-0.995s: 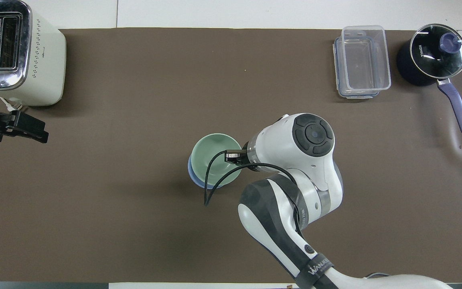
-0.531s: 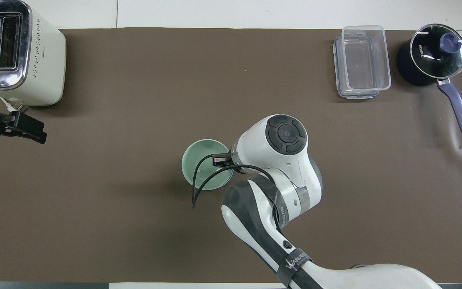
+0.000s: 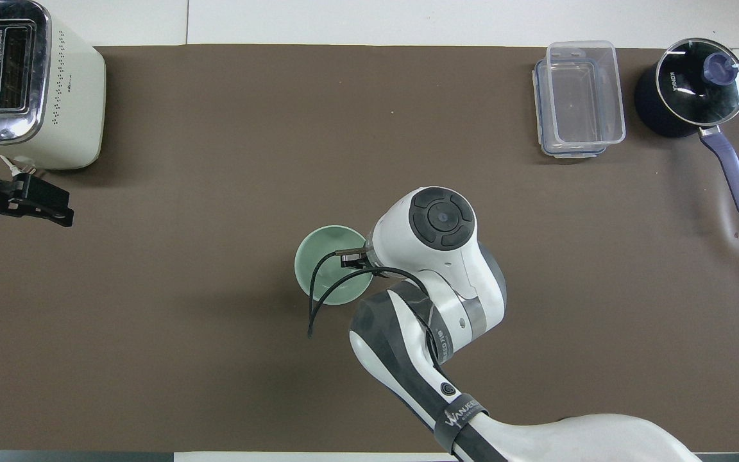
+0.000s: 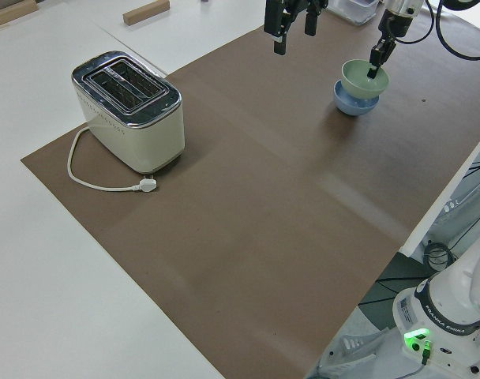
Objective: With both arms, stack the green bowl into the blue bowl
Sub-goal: 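Lower the green bowl into the blue bowl and open the right gripper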
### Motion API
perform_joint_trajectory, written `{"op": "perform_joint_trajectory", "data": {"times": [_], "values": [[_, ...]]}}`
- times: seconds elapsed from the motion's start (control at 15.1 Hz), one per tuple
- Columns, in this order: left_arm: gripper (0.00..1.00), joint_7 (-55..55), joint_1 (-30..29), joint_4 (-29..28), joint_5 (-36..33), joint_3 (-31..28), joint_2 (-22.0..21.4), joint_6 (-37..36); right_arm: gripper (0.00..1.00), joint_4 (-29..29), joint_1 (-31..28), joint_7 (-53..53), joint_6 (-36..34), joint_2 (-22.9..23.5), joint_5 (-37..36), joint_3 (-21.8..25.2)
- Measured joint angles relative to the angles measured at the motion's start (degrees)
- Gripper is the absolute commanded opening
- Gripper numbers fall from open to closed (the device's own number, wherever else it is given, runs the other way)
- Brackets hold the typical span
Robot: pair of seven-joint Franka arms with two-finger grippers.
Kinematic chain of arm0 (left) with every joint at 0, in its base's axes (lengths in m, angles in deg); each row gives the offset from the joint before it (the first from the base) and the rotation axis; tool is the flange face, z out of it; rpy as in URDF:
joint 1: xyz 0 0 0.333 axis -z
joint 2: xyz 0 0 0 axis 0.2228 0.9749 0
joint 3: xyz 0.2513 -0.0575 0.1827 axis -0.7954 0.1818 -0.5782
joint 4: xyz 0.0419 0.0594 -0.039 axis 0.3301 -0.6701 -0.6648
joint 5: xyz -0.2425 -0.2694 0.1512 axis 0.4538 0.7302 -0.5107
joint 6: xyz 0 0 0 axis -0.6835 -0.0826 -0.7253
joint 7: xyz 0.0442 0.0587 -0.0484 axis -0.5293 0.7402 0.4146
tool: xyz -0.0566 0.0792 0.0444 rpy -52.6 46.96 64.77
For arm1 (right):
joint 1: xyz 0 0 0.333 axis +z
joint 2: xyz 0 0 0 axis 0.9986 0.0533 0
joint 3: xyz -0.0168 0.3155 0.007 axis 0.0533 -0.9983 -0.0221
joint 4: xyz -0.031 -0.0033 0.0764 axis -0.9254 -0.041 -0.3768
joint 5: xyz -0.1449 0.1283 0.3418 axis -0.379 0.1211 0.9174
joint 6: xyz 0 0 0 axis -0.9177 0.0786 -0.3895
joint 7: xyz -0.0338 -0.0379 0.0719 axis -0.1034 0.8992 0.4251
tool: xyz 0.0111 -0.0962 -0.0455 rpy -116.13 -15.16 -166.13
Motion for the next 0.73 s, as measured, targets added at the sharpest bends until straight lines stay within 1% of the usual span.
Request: {"op": "perform_joint_trajectory", "data": {"times": [0.73], "values": [[1.0, 2.11, 0.08, 0.0, 0.0, 0.22, 0.0, 0.06, 0.0, 0.0, 0.81, 0.0, 1.45, 1.47, -0.05, -0.02]]}}
